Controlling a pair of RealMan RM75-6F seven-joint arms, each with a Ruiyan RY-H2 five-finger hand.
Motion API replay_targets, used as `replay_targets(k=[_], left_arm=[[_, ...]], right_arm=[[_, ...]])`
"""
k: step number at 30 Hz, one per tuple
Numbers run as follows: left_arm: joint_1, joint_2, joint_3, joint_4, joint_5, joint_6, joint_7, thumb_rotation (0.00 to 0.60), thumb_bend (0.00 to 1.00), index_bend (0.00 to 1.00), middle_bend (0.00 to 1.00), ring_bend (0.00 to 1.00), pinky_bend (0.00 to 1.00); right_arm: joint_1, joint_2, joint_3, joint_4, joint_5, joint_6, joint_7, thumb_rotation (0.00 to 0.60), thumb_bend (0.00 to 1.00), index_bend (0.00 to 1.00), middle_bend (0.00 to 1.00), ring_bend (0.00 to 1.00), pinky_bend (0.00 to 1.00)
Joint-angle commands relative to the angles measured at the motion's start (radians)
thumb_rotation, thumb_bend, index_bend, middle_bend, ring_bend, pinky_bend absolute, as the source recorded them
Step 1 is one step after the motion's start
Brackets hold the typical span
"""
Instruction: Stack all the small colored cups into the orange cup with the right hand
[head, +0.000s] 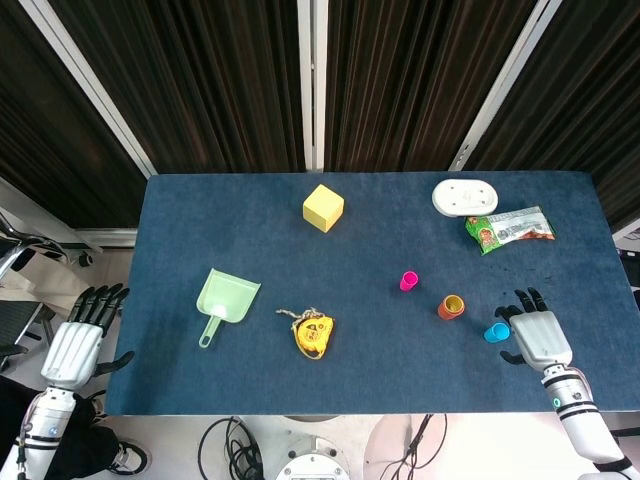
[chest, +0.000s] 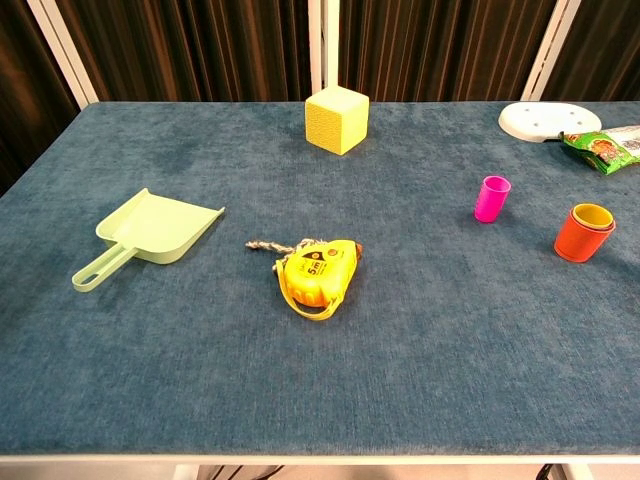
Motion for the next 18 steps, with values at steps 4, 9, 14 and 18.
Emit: replay_targets(k=[4,9,14,18], left_arm=[[0.002,0.001,0.003,0.000,-0.003,-0.004,-0.001,0.600,0.15,0.04,0.02,0.00,0.00],[0.001,0.001,0.001,0.000,-0.001,-0.003,0.000,0.600,0.15,0.04,0.02,0.00,0.00],[-0.001,0.002,0.001,-0.003,-0.001,-0.006,0.004,0.600,0.15,0.04,0.02,0.00,0.00],[0.000,0.005,0.001,-0.008,0.000,-0.003,0.007,0.600,0.15,0.04,0.02,0.00,0.00]], right_arm=[[-0.003,-0.040,0.006,0.044,-0.019,0.008,0.012,0.600,0.11,0.39,0.39,0.08,0.00],[-0.001,-0.053,0.010,0.058,-0.022,0.000,0.012,0.600,0.12,0.39,0.40,0.08,0.00],[0.000,-0.067,0.013,0.067,-0.024,-0.004,0.007,0.600,0.13,0.42,0.41,0.09,0.00],[-0.001,-0.077,0.016,0.076,-0.022,-0.005,-0.003,0.600,0.15,0.44,0.44,0.12,0.00]])
